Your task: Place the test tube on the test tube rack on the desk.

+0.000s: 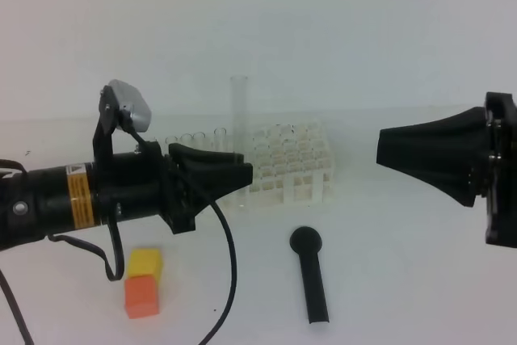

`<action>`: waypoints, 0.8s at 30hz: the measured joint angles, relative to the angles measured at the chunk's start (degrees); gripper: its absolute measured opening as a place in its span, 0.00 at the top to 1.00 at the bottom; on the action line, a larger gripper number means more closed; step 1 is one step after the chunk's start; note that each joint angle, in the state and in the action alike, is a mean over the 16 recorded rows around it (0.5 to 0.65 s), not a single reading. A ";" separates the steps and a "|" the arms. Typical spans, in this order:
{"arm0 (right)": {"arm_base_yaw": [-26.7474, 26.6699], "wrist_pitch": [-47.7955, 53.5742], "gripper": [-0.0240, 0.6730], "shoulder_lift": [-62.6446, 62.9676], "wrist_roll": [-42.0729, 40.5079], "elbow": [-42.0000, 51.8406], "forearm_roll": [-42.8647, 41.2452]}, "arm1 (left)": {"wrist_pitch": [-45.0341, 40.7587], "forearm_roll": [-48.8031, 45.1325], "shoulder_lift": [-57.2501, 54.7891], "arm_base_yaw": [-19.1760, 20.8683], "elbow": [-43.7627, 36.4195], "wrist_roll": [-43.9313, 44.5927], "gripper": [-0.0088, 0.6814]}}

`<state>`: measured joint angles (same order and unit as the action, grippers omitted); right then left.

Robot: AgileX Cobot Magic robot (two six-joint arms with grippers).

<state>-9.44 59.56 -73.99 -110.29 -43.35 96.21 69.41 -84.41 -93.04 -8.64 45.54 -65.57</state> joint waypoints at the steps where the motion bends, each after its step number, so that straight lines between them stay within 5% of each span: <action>1: -0.01 0.19 0.87 -0.50 0.11 -0.22 0.00 | -0.01 -0.28 0.00 -0.12 0.00 0.27 0.83; 14: -1.37 0.06 0.60 -3.90 0.55 -1.17 0.02 | 0.03 0.32 0.00 -5.08 0.00 4.25 0.83; 24: -2.56 -1.14 0.49 -4.01 0.55 -1.77 0.02 | 0.05 0.97 0.00 -6.81 0.00 5.51 0.83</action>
<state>-12.00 58.41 -78.00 -109.75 -45.13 96.23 69.45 -83.44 -93.04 -15.45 45.54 -60.06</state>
